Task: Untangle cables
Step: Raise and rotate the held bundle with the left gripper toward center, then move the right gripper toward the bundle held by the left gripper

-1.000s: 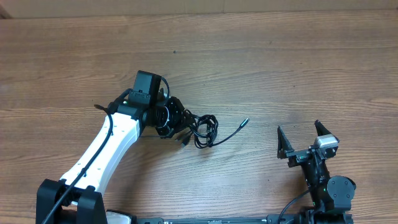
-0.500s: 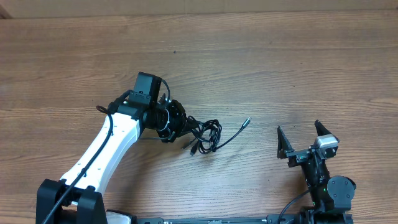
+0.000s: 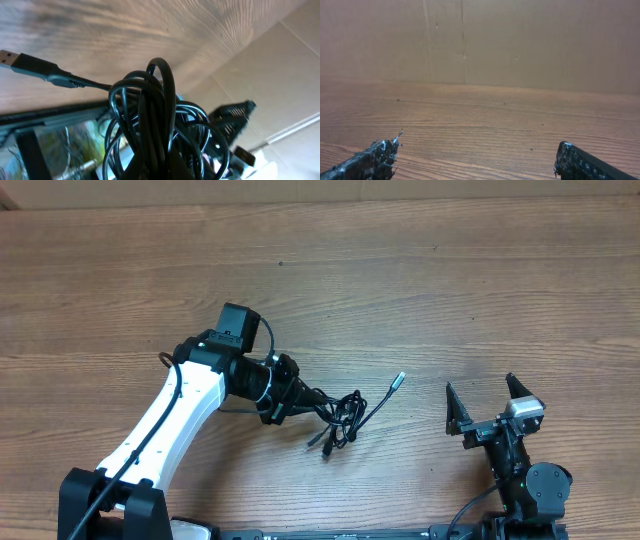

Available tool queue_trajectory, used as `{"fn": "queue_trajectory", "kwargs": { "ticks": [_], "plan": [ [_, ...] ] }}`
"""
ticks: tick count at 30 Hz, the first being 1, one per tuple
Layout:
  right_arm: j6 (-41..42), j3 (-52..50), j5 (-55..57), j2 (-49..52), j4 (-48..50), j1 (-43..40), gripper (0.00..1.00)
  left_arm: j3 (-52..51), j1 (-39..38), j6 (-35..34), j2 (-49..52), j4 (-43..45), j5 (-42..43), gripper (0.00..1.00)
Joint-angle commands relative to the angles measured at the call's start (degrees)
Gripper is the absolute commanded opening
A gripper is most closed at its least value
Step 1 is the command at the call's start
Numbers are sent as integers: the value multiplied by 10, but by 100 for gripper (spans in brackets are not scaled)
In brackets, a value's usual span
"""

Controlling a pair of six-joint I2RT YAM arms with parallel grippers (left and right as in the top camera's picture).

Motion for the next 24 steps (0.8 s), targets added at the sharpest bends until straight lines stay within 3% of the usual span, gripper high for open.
{"fn": "queue_trajectory", "kwargs": {
  "ticks": [1,12,16,19,24],
  "plan": [
    [2,-6,6,-5,2,-2,100,16,2,-27,2,-4,62,4],
    [6,-6,-3,-5,8,-2,100,16,2,-148,2,-2,118,4],
    [96,-2,-10,-5,25,-2,100,16,19,-154,2,2,142,4],
    [165,27,-42,-5,-10,-2,100,16,43,-146,2,1,158,4],
    [171,123,-59,5,-122,-2,100,16,76,-145,2,1,168,5]
  ]
}}
